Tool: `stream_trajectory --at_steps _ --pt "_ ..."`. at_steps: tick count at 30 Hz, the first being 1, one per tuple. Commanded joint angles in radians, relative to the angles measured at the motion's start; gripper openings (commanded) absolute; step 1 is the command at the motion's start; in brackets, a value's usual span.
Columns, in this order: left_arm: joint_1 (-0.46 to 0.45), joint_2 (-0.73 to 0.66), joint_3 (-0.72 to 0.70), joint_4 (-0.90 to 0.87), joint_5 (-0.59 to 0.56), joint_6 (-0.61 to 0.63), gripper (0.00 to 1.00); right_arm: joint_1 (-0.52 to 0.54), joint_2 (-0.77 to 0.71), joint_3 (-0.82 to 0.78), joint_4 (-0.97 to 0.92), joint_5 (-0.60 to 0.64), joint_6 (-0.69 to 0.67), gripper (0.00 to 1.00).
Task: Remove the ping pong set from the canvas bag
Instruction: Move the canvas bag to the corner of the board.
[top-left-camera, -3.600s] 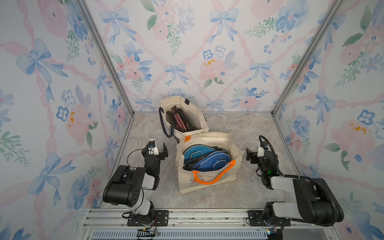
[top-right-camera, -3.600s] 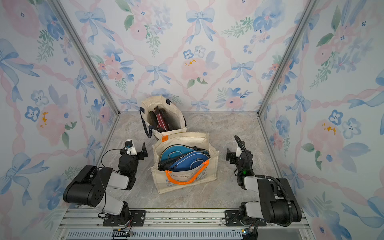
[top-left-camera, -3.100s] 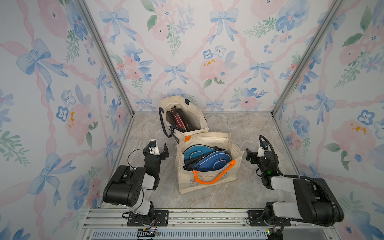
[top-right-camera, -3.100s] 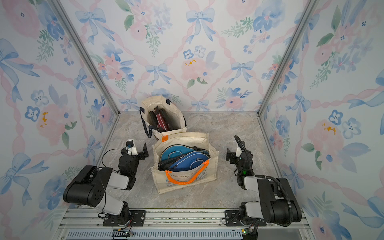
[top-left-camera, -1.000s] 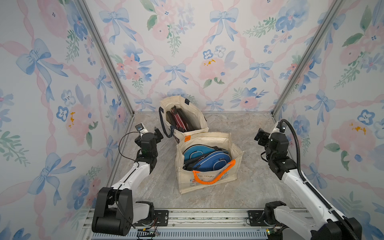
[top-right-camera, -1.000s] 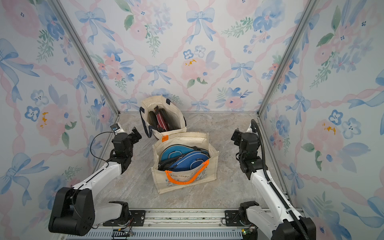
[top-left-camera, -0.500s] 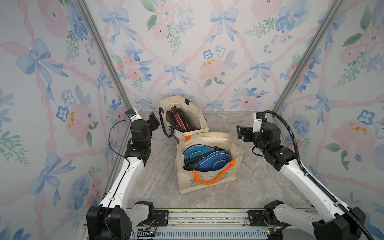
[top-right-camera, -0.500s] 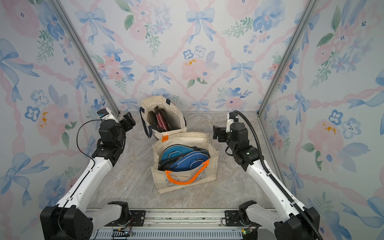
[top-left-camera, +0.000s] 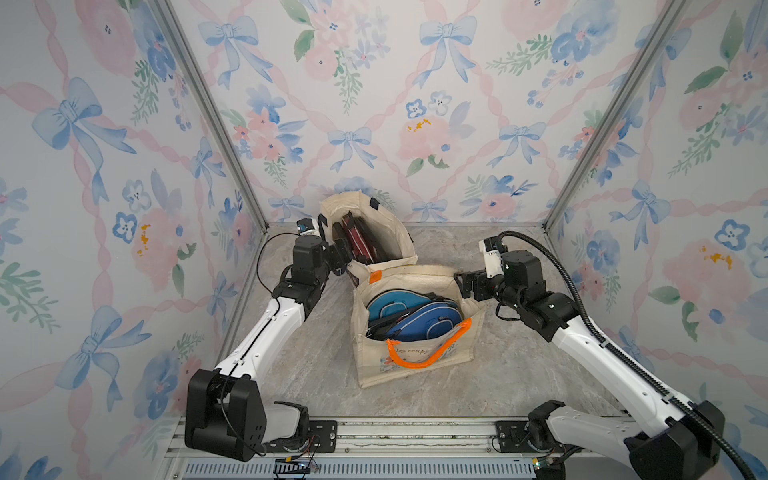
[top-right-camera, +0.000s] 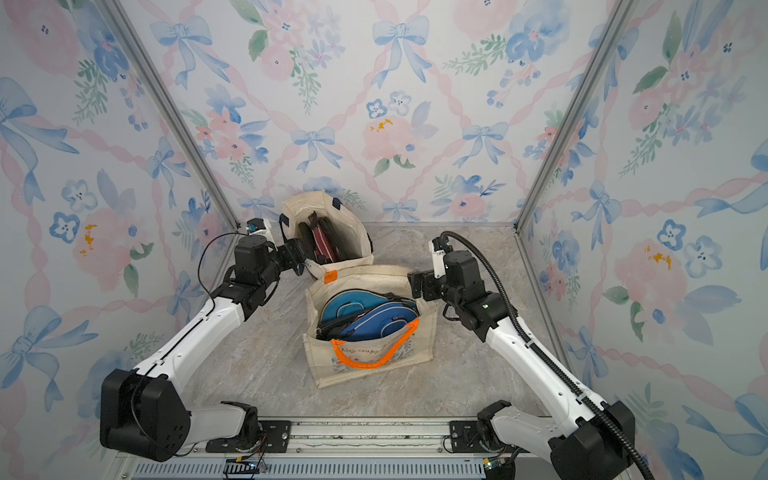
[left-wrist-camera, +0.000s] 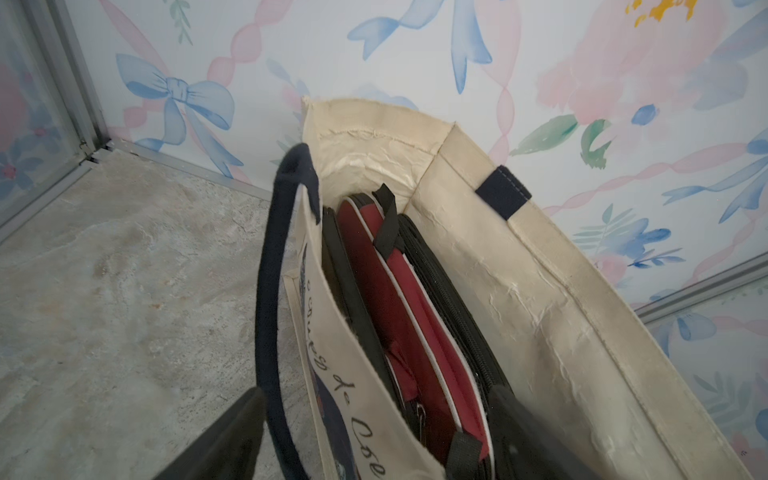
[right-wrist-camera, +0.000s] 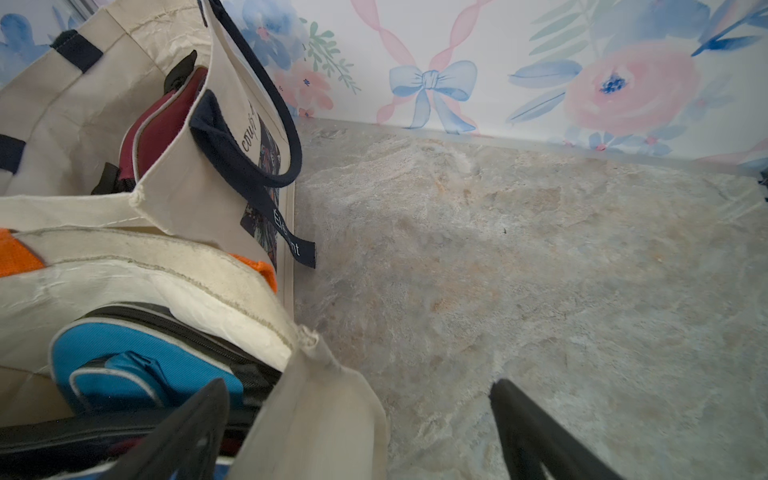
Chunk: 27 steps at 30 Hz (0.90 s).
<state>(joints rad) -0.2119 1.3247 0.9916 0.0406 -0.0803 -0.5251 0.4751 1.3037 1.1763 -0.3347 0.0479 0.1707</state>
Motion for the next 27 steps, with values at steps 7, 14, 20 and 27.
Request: stream_trajectory --at_steps 7,14,20,27 --pt "-0.014 0.077 0.044 -0.022 0.010 0.013 0.71 0.022 0.025 -0.012 -0.079 0.029 -0.023 0.97" --pt "-0.009 0.091 0.060 -0.027 -0.006 0.033 0.24 0.033 0.037 0.015 -0.138 0.069 -0.034 0.97" --pt "0.023 0.109 0.093 -0.034 0.022 0.048 0.00 0.060 0.033 0.034 -0.200 0.081 -0.043 0.97" --pt "0.104 0.145 0.149 -0.034 0.044 0.050 0.00 0.097 0.014 0.038 -0.244 0.092 -0.053 0.97"
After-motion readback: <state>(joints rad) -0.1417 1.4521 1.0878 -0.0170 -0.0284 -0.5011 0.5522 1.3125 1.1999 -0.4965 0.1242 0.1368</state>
